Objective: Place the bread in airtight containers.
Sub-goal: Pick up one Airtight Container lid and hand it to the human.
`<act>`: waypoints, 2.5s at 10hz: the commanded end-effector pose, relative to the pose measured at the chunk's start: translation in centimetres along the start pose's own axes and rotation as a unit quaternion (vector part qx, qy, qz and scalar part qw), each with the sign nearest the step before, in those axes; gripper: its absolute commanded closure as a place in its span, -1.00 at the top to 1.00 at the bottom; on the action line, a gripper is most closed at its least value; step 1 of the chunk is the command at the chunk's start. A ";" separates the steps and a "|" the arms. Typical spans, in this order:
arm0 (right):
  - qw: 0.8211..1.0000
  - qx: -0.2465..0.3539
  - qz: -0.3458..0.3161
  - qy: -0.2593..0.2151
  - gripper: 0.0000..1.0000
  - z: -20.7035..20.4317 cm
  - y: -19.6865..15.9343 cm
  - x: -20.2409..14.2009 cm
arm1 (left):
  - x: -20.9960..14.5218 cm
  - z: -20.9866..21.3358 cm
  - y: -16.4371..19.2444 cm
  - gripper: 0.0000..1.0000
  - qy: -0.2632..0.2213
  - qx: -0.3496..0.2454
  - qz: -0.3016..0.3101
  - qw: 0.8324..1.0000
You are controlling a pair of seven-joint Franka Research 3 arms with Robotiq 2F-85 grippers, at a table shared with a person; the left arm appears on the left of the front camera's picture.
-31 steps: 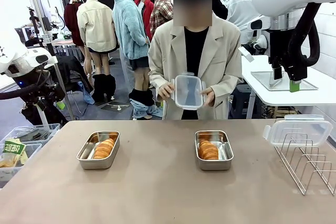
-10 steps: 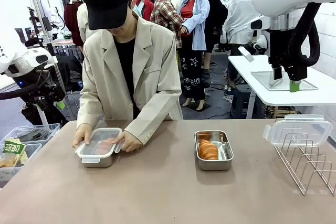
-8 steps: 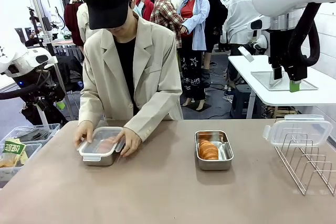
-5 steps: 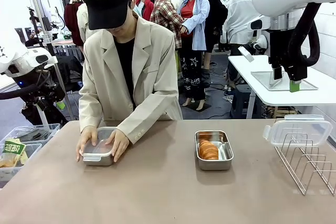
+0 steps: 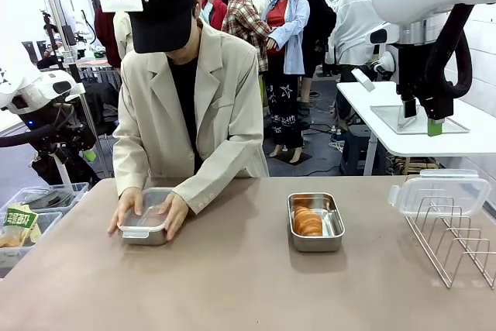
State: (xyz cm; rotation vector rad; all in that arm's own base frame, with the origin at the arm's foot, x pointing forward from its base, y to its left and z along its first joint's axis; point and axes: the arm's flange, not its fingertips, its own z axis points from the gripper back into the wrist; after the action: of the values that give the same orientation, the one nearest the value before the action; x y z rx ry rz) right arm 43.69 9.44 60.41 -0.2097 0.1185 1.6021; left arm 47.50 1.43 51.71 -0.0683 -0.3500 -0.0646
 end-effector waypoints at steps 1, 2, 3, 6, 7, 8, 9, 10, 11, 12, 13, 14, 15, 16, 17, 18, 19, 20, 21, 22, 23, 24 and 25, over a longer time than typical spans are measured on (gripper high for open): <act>1.000 -0.001 0.002 0.004 1.00 0.0 0.1 -0.1 | 0.0 0.3 0.1 0.54 0.001 0.010 0.004 1.000; 1.000 -0.001 0.002 0.004 1.00 0.0 0.1 -0.1 | 0.0 0.3 0.1 0.54 0.001 0.010 0.004 1.000; 1.000 -0.001 0.002 0.004 1.00 0.0 0.1 -0.1 | 0.0 0.3 0.1 0.54 0.001 0.010 0.004 1.000; 1.000 -0.001 0.002 0.004 1.00 0.0 0.1 -0.1 | 0.0 0.3 0.1 0.54 0.001 0.010 0.004 1.000; 1.000 -0.001 0.002 0.004 1.00 0.0 0.1 -0.1 | 0.0 0.3 0.1 0.54 0.001 0.010 0.004 1.000; 1.000 -0.001 0.002 0.004 1.00 0.0 0.1 -0.1 | 0.0 0.3 0.1 0.54 0.001 0.010 0.004 1.000; 1.000 -0.001 0.002 0.004 1.00 0.0 0.1 -0.1 | 0.0 0.3 0.1 0.54 0.001 0.010 0.004 1.000; 1.000 -0.001 0.002 0.004 1.00 0.0 0.1 -0.1 | 0.0 0.3 0.1 0.54 0.001 0.010 0.004 1.000; 1.000 -0.001 0.002 0.004 1.00 0.0 0.1 -0.1 | 0.0 0.3 0.1 0.54 0.001 0.010 0.004 1.000; 1.000 -0.001 0.002 0.004 1.00 0.0 0.1 -0.1 | 0.0 0.3 0.1 0.54 0.001 0.010 0.004 1.000; 1.000 -0.001 0.002 0.004 1.00 0.0 0.1 -0.1 | 0.0 0.3 0.1 0.54 0.001 0.010 0.004 1.000; 1.000 -0.001 0.002 0.004 1.00 0.0 0.1 -0.1 | 0.0 0.3 0.1 0.54 0.001 0.010 0.004 1.000; 1.000 -0.001 0.002 0.004 1.00 0.0 0.1 -0.1 | 0.0 0.3 0.1 0.54 0.001 0.010 0.004 1.000; 1.000 -0.001 0.002 0.004 1.00 0.0 0.1 -0.1 | 0.0 0.3 0.1 0.54 0.001 0.010 0.004 1.000; 1.000 -0.001 0.002 0.004 1.00 0.0 0.1 -0.1 | 0.0 0.3 0.1 0.54 0.001 0.010 0.004 1.000; 1.000 -0.001 0.002 0.004 1.00 0.0 0.1 -0.1 | 0.0 0.3 0.1 0.54 0.001 0.010 0.004 1.000; 1.000 -0.001 0.002 0.004 1.00 0.0 0.1 -0.1 | 0.0 0.3 0.1 0.54 0.001 0.010 0.004 1.000; 1.000 -0.001 0.002 0.004 1.00 0.0 0.1 -0.1 | 0.0 0.3 0.1 0.54 0.001 0.010 0.004 1.000; 1.000 -0.001 0.002 0.004 1.00 0.0 0.1 -0.1 | 0.0 0.3 0.1 0.54 0.001 0.010 0.004 1.000; 1.000 -0.001 0.002 0.004 1.00 0.0 0.1 -0.1 | 0.0 0.3 0.1 0.54 0.001 0.010 0.004 1.000; 1.000 -0.001 0.002 0.004 1.00 0.0 0.1 -0.1 | 0.0 0.3 0.1 0.54 0.001 0.010 0.004 1.000; 1.000 -0.001 0.002 0.004 1.00 0.0 0.1 -0.1 | 0.0 0.3 0.1 0.54 0.001 0.010 0.004 1.000; 1.000 -0.001 0.002 0.004 1.00 0.0 0.1 -0.1 | 0.0 0.3 0.1 0.54 0.001 0.010 0.004 1.000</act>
State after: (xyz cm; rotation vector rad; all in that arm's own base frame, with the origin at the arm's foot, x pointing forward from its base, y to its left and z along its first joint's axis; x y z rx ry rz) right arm 43.69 9.44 60.41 -0.2097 0.1185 1.6021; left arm 47.50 1.43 51.71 -0.0683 -0.3501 -0.0646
